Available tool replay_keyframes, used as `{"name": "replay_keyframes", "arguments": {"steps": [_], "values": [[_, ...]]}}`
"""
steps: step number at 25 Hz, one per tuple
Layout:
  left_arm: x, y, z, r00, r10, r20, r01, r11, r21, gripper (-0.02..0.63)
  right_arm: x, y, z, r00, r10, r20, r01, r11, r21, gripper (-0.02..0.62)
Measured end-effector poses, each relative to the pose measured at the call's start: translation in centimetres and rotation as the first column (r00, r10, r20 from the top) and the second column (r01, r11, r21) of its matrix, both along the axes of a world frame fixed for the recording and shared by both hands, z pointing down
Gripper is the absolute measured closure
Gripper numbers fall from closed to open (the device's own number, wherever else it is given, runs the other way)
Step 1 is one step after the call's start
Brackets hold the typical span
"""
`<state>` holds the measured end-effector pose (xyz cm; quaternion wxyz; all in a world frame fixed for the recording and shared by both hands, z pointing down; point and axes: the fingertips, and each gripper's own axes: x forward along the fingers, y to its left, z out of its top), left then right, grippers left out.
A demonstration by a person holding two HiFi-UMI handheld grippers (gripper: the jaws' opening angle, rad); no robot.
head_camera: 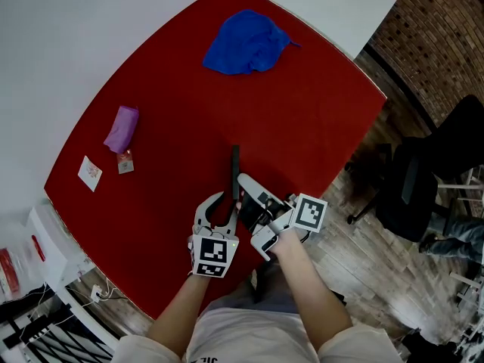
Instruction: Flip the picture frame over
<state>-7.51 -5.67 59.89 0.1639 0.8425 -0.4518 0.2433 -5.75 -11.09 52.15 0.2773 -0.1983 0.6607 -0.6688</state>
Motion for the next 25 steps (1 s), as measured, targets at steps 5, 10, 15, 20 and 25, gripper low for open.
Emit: {"name": "replay_keyframes", "arguments": {"steps": [5, 10, 15, 20, 25], "values": [[0.8, 0.0, 1.4, 0.999, 0.025, 0.021, -0.025, 1.0, -0.004, 0.509, 0.1, 0.3, 0.2, 1.0, -0.015, -0.008, 0.015, 1.0, 0.009, 0.532], [1.5, -0.6, 1.7, 1.0, 0.018, 0.007, -0.018, 1.0, -0.002, 0.509, 0.6, 0.3, 0.2, 0.999, -0.017, -0.05, 0.018, 1.0, 0.009, 0.532], [1.9, -0.7, 1.7, 1.0, 0.019, 0.008, -0.019, 1.0, 0.007, 0.518, 1.0, 0.0, -0.7, 0.977, -0.058, -0.207, 0.076, 0.994, 0.081, 0.531], [1.9, -0.7, 1.8, 1.0, 0.016, 0.012, -0.016, 1.0, 0.007, 0.52, 2.1, -0.3, -1.0, 0.884, -0.08, -0.461, 0.155, 0.98, 0.128, 0.529], [2.2, -0.9, 1.8, 0.999, 0.018, 0.026, -0.018, 1.0, 0.008, 0.522, 2.9, -0.7, -1.3, 0.608, -0.032, -0.793, 0.28, 0.943, 0.177, 0.506]]}}
